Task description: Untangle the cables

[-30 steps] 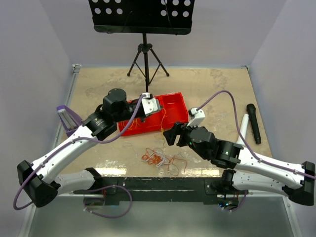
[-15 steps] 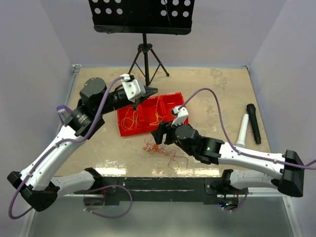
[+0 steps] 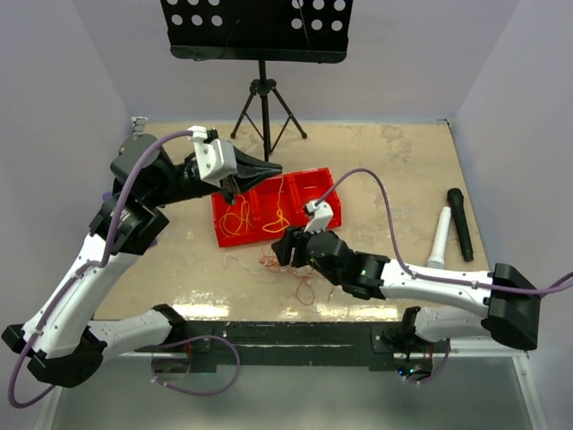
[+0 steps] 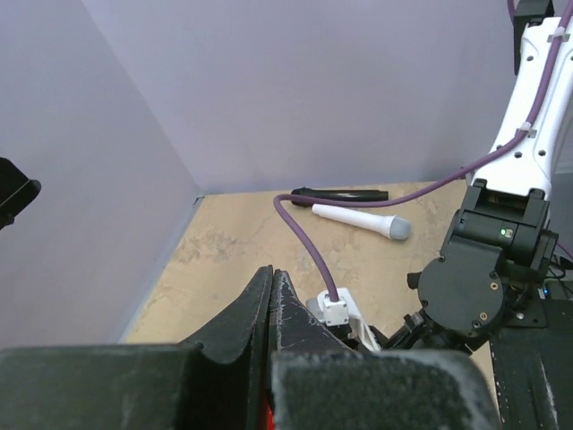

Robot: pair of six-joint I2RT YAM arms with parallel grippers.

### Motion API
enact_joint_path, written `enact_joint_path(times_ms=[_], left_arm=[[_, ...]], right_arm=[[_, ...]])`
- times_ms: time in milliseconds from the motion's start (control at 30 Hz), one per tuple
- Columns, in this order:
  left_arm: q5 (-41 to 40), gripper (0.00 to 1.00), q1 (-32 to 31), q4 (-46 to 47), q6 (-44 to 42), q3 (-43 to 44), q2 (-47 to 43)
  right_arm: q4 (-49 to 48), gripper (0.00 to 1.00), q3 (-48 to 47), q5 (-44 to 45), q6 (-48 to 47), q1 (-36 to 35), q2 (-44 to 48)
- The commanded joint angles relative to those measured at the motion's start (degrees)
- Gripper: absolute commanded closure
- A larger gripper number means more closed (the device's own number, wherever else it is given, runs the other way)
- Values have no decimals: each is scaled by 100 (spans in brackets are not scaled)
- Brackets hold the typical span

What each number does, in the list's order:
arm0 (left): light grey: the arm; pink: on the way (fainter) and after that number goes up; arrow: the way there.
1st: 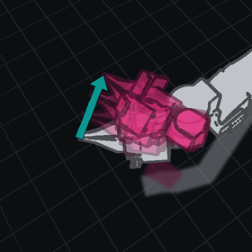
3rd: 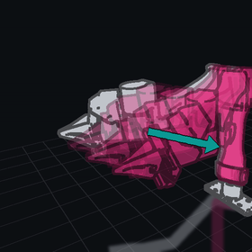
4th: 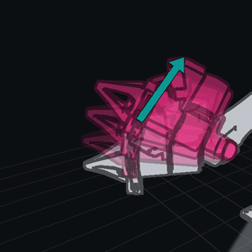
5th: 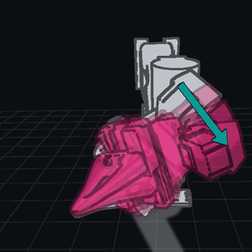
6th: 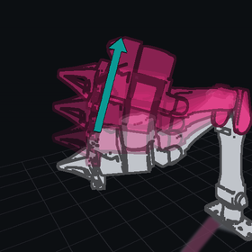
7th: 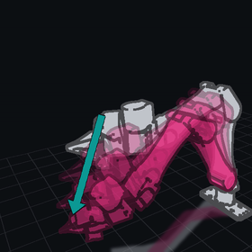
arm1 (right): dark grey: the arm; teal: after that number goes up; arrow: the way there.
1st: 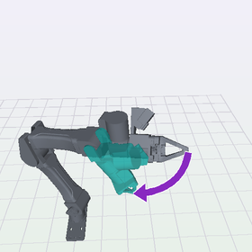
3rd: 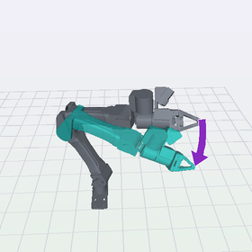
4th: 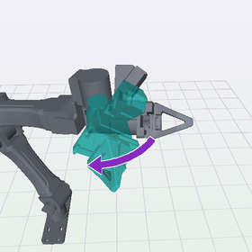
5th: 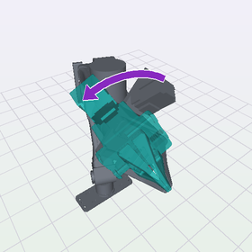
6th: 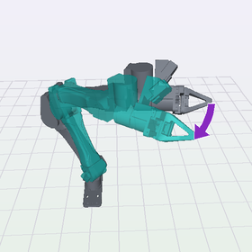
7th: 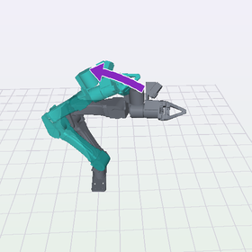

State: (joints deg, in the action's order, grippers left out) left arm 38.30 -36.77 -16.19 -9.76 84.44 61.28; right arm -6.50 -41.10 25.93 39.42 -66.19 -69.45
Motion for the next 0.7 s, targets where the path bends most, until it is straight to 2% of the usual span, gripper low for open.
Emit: enact_joint_path(times_ms=[0,200,433,667], left_arm=[[291,100,21,-113,273,125,-142],[380,100,30,-8,430,46,-186],[371,100,30,54,589,362,-151],[134,100,39,142,607,1161,-28]], right_arm=[[-106,37,-91,175,-13,1,536],[-79,37,-73,246,-128,10,942],[-439,51,75,-35,101,10,328],[-764,56,541,-194,399,1,-77]])
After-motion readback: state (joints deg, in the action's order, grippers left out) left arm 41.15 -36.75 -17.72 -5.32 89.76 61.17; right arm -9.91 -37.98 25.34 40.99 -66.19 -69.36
